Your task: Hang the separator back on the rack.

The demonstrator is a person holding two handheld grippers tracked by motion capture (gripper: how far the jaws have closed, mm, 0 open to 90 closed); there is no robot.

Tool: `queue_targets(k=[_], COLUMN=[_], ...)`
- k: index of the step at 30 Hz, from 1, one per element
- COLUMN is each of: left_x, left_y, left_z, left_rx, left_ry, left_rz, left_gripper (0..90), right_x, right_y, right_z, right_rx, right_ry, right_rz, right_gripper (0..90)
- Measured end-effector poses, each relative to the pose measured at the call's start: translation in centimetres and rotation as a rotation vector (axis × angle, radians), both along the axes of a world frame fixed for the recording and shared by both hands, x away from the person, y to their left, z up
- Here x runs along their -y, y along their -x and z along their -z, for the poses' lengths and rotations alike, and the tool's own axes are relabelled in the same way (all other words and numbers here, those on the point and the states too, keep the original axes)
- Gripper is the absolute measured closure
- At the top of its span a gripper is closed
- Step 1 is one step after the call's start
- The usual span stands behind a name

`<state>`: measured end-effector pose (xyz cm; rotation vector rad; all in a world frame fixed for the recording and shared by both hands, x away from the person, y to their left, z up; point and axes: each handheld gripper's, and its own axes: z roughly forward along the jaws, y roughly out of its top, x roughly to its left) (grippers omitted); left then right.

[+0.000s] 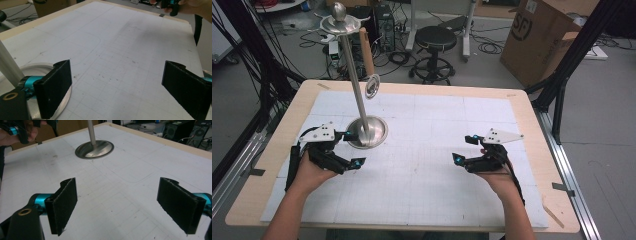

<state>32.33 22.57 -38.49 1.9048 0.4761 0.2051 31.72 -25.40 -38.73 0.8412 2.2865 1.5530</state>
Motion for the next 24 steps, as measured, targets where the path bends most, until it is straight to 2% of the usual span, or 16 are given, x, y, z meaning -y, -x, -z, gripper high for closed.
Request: queue_targets(k=[4, 9, 16, 24], left_x=[0.1, 0.36, 0.12, 0.17], left_y=[-0.06, -0.04, -0.06, -0.11], left_z=[0.1, 0.28, 0.18, 0.33], left_rx=[-0.004, -0.008, -0.007, -0.009], left_ry=[0.008, -0.002, 0.007, -0.007], left_rz=[0.0, 0.01, -0.002, -0.005], left_gripper=[9.8, 9.8, 9.8, 9.8], right_x=[0.13, 0.05, 0.04, -0.04], right_y=[-0.27, -0.19, -0.34, -0.3], right_z=[0.41, 0.33, 0.49, 0.55], right_rx=[-0.02, -0.007, -0.021, -0.026], right_ry=[0.007, 0.007, 0.013, 0.019], right_rz=[0.008, 0.007, 0.006, -0.004], right_gripper=[15.5, 15.5, 15.5, 15.5])
